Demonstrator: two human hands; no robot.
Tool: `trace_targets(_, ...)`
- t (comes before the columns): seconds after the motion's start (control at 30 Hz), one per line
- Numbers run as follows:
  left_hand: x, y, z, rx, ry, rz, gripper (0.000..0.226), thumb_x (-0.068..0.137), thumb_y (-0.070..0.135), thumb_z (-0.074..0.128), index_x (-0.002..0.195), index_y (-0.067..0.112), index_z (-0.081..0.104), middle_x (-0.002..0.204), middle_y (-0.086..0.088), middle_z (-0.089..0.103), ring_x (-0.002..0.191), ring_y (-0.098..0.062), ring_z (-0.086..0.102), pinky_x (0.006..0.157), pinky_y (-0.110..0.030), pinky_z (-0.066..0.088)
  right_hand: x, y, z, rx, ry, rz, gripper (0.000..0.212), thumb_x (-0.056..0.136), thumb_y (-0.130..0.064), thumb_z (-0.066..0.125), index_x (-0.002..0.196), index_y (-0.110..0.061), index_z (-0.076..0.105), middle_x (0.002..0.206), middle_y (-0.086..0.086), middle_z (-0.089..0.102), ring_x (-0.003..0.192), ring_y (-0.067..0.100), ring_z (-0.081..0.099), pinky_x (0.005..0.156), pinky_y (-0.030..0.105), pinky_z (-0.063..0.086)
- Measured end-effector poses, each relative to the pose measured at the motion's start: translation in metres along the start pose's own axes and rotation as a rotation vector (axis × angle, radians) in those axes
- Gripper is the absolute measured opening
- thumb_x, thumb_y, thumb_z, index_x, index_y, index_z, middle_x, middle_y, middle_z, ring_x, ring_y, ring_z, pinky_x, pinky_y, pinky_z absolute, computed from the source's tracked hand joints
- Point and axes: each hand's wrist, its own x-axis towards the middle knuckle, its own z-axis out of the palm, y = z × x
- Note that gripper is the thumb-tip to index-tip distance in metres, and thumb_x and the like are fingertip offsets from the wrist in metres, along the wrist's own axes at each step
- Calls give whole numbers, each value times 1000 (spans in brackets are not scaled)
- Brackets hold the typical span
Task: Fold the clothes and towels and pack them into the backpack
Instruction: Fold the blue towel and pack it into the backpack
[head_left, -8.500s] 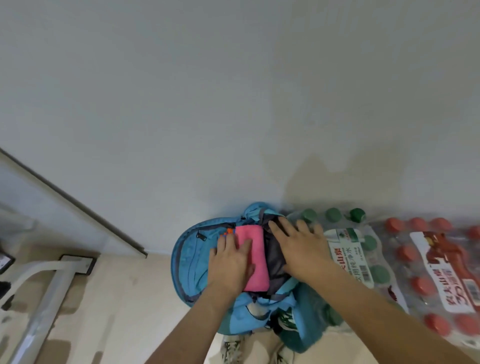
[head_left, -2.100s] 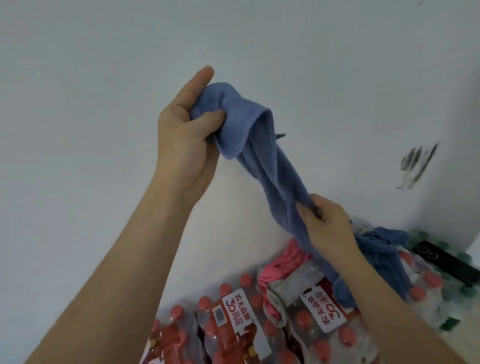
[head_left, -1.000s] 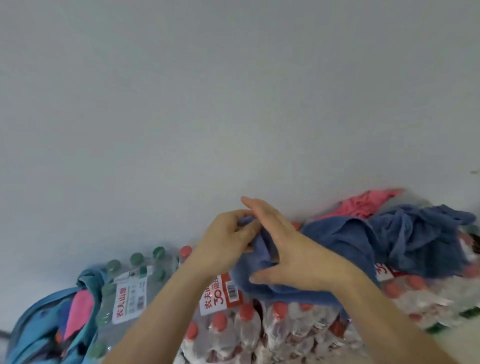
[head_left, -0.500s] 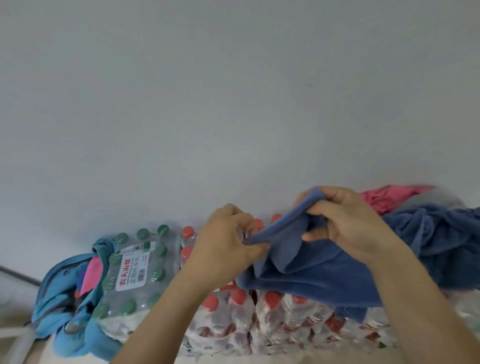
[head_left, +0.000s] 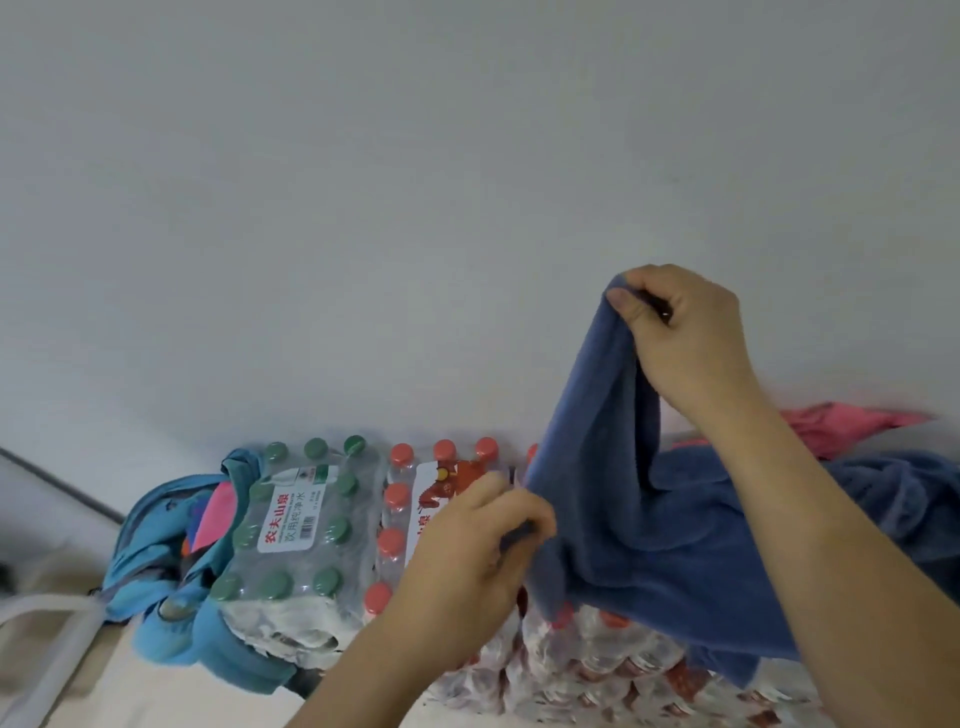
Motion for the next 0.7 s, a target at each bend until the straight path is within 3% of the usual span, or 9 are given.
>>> trace_targets(0.1, -14, -15, -16, 73, 18, -9, 26, 76, 8, 63, 86, 32, 60, 77, 13, 54, 72, -3, 50, 71, -6, 34, 10, -16, 41, -80, 2, -167, 15, 93, -17, 56, 94, -11, 70, 84, 1, 62, 79, 13, 53, 73, 16, 34)
trace_targets(0.2, -32, -33, -35, -45, 58, -116, 18, 82, 29, 59, 98, 36, 62, 86, 15, 61, 78, -2, 57, 69, -9, 42, 14, -32, 94, -161, 7, -288, 17, 92, -19, 58, 94, -10, 72, 85, 5, 59, 85, 22, 52, 70, 26, 37)
trace_targets(0.3, -55, -65, -49, -55, 119, -269, 22, 83, 38, 58, 104, 42, 59, 91, 17, 62, 85, 3, 57, 75, -5, 39, 10, -49, 151, -270, -73, -406, 16, 91, -21, 59, 92, -14, 73, 86, 4, 60, 87, 26, 51, 58, 31, 40)
trace_targets(0.4, -78, -107, -62, -17, 92, -425, 26, 88, 28, 58, 110, 40, 61, 99, 17, 56, 92, 4, 52, 78, -2, 34, 7, -62, 209, -381, -356, -322, 24, 98, -27, 49, 99, -19, 71, 95, 4, 63, 90, 27, 55, 65, 33, 43)
trace_targets(0.5, -98, -147, -72, 7, 42, -542, 41, 91, 22, 56, 131, 32, 51, 116, 11, 51, 104, -6, 52, 88, -11, 35, 6, -75, 262, -498, -643, -183, 32, 101, -33, 40, 99, -18, 69, 99, 5, 65, 94, 28, 58, 74, 33, 42)
trace_targets(0.6, -112, -180, -80, -7, 11, -636, 50, 91, 21, 55, 139, 27, 42, 126, 7, 47, 114, -13, 50, 94, -16, 33, 4, -84, 309, -467, -736, -118, 30, 98, -31, 47, 85, -16, 69, 91, 6, 65, 90, 29, 58, 76, 35, 44)
trace_targets(0.7, -122, -208, -88, 13, 7, -712, 52, 91, 23, 55, 140, 25, 40, 129, 5, 47, 117, -15, 49, 93, -16, 32, -6, -89, 348, -439, -749, -66, 41, 97, -26, 48, 57, -21, 44, 68, 1, 50, 74, 26, 51, 64, 32, 34)
